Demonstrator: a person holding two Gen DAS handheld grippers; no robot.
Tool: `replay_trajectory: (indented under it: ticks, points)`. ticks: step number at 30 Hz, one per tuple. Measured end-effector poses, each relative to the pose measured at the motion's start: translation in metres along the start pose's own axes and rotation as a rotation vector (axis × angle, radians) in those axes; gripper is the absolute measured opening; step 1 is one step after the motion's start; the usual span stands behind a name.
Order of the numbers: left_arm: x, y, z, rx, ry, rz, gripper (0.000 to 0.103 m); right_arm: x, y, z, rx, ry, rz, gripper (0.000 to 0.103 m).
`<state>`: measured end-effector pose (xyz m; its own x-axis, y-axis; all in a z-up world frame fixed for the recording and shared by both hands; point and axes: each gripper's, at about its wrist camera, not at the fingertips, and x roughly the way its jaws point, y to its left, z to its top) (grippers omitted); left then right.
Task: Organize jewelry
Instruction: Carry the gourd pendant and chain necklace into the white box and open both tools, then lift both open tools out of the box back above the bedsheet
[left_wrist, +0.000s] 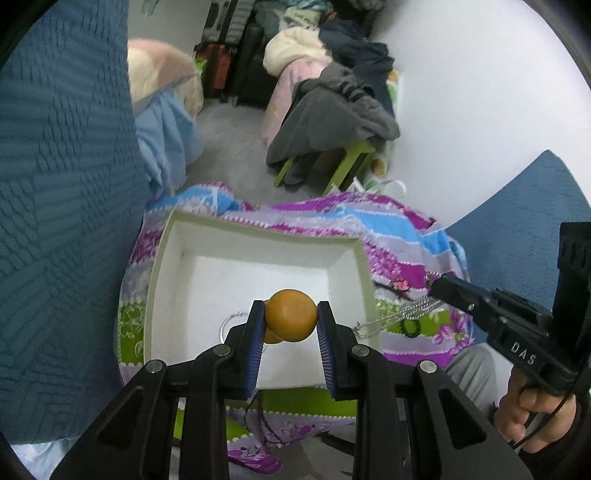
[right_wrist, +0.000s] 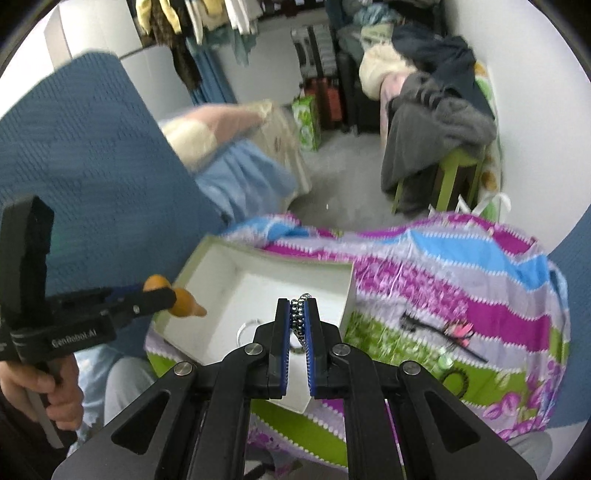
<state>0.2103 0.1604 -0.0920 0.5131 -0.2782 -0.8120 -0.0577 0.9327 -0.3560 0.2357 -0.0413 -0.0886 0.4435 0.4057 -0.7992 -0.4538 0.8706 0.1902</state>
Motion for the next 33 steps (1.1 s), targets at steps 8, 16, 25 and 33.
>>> replay_trajectory:
  ticks: [8, 16, 25, 33]
  points:
    - [0.037, 0.02, -0.02, -0.037, 0.081, 0.011, 0.027, 0.048, 0.003, -0.023, 0.006, 0.123, 0.004, 0.006]
    - [0.059, 0.028, -0.029, -0.048, 0.122, 0.015, 0.027, 0.078, 0.001, -0.038, 0.028, 0.2, -0.005, 0.006]
    - [0.042, 0.021, -0.02, -0.055, 0.078, 0.002, 0.055, 0.056, 0.002, -0.027, 0.01, 0.154, -0.005, 0.021]
    - [-0.015, -0.005, -0.008, -0.034, -0.056, 0.042, 0.067, -0.009, 0.01, -0.006, -0.044, 0.003, -0.003, 0.022]
